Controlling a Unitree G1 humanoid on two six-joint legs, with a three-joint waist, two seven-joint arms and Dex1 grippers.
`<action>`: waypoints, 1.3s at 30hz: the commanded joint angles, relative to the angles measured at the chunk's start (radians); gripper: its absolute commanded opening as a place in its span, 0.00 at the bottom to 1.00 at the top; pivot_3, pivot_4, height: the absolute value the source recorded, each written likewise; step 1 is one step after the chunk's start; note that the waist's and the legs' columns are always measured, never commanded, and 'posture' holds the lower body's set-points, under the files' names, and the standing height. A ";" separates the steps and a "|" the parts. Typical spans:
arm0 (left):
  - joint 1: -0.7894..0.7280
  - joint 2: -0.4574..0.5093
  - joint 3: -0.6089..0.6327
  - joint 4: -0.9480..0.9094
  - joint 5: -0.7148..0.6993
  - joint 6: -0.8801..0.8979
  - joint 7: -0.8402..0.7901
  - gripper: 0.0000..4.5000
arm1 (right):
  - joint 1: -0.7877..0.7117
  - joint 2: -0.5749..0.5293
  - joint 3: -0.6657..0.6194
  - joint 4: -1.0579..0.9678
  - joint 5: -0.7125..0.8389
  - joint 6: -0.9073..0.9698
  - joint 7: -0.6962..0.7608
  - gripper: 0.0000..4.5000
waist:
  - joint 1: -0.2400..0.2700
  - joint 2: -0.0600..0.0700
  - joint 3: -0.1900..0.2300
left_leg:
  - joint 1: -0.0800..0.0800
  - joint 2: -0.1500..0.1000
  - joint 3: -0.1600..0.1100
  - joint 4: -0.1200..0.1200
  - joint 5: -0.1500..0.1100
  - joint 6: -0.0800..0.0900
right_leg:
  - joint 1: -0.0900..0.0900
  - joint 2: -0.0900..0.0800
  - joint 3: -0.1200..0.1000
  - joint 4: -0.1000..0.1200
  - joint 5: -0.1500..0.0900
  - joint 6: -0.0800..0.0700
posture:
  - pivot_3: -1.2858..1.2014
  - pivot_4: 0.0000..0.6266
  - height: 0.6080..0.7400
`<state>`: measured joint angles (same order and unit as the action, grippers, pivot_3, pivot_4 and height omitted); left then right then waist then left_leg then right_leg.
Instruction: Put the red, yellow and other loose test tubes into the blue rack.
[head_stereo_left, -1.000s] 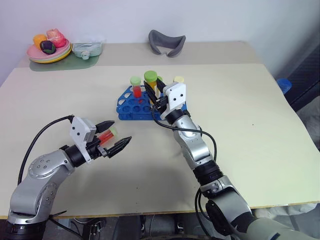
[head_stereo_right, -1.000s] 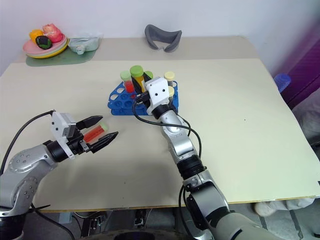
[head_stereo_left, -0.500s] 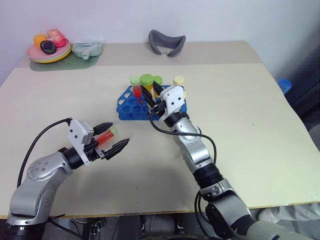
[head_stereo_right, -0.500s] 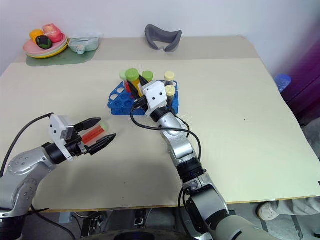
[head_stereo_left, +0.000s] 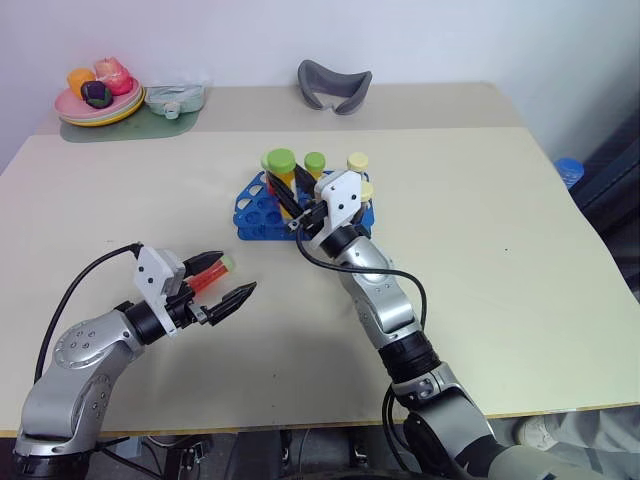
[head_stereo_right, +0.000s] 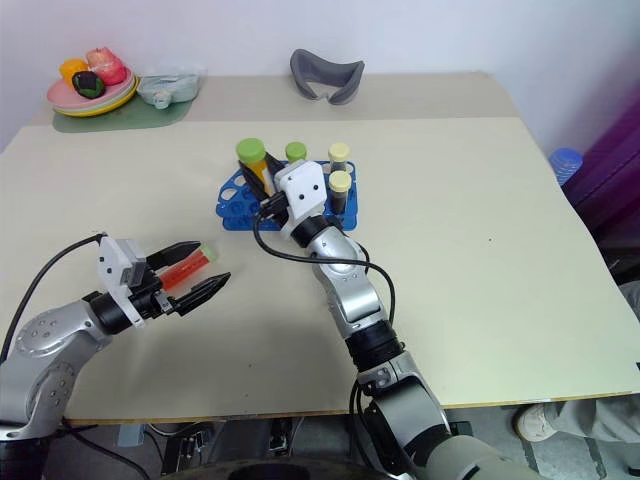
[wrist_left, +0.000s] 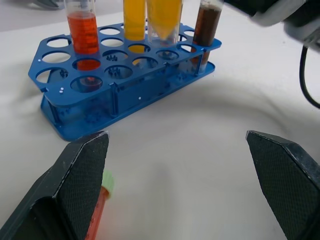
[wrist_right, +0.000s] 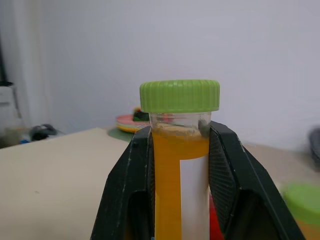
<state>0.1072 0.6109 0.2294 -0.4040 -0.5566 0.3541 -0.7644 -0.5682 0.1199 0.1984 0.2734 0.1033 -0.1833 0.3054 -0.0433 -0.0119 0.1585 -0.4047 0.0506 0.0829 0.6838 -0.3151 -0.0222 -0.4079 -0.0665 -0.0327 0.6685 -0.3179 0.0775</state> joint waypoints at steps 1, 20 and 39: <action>0.002 -0.004 0.015 -0.007 0.003 -0.031 -0.008 1.00 | -0.034 0.008 -0.033 0.028 -0.008 -0.040 -0.026 0.22 | -0.001 0.000 0.000 | 0.000 0.000 0.000 0.000 0.000 0.000 | 0.000 0.000 0.000 0.000 0.000 0.000 | 0.52 0.24 0.96; -0.007 -0.005 0.010 0.030 0.012 -0.068 -0.026 1.00 | -0.041 0.013 -0.065 0.140 -0.028 -0.114 -0.055 0.22 | -0.001 0.000 0.000 | 0.000 0.000 0.000 0.000 0.000 0.000 | 0.000 0.000 0.000 0.000 0.000 0.000 | 0.52 0.24 0.96; -0.012 -0.005 0.007 0.038 0.015 -0.075 -0.032 1.00 | -0.049 0.006 -0.088 0.177 -0.068 -0.143 -0.105 0.22 | 0.000 0.000 0.000 | 0.000 0.000 0.000 0.000 0.000 -0.001 | 0.000 0.000 0.000 0.001 0.000 0.000 | 0.52 0.24 0.96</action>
<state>0.1028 0.6071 0.2228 -0.3550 -0.5395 0.2960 -0.7955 -0.5999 0.1244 0.1255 0.4426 0.0410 -0.3081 0.2142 -0.0434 -0.0118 0.1584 -0.4042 0.0505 0.0831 0.6840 -0.3148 -0.0228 -0.4079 -0.0662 -0.0326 0.6695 -0.3179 0.0775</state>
